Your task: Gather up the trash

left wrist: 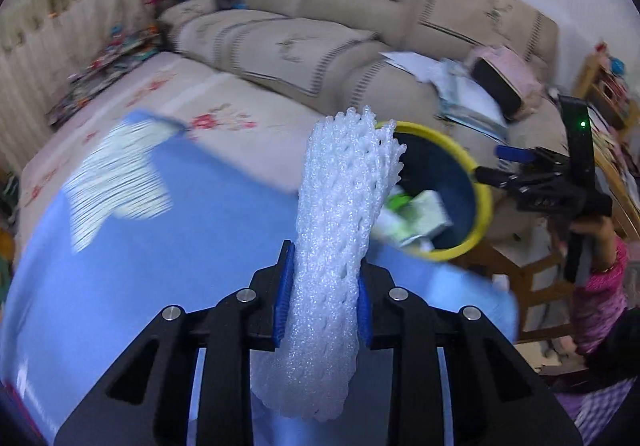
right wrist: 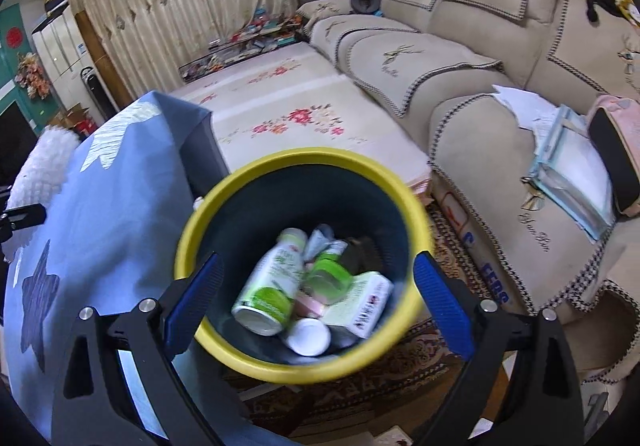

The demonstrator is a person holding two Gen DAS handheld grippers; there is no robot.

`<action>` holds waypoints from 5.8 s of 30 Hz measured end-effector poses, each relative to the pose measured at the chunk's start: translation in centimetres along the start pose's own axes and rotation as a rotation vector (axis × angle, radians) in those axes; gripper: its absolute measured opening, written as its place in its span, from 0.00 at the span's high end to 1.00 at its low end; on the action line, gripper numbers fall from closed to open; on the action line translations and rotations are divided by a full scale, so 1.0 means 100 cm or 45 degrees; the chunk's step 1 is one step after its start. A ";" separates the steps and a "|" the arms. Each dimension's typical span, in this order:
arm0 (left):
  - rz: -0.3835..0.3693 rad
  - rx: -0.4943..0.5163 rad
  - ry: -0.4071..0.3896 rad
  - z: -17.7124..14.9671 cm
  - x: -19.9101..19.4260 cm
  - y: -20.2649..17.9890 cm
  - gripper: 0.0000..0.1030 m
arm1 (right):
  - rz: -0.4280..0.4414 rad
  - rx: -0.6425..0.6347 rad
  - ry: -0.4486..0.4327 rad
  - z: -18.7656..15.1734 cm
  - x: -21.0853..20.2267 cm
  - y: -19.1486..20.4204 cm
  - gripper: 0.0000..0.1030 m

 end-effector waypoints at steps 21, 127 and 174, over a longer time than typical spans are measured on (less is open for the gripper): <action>0.028 -0.079 0.433 0.036 0.245 -0.102 0.17 | -0.126 0.065 -0.058 -0.015 -0.046 -0.082 0.12; 1.251 -0.626 -0.588 -0.194 -0.316 -0.045 0.05 | 0.394 -0.331 -0.315 -0.012 -0.147 0.150 0.07; 1.153 -0.634 -0.593 -0.183 -0.310 -0.036 0.05 | 0.392 -0.320 -0.295 -0.018 -0.140 0.153 0.07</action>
Point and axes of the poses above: each gripper's, at about its wrist camera, not at the fingertips, and x roughly the way its jaws point, y to its left, z to its top, the point moved 2 cm from there along x, roughly the way its jaws point, and after that the axes turned 15 degrees about -y, right-handed, at the moved point
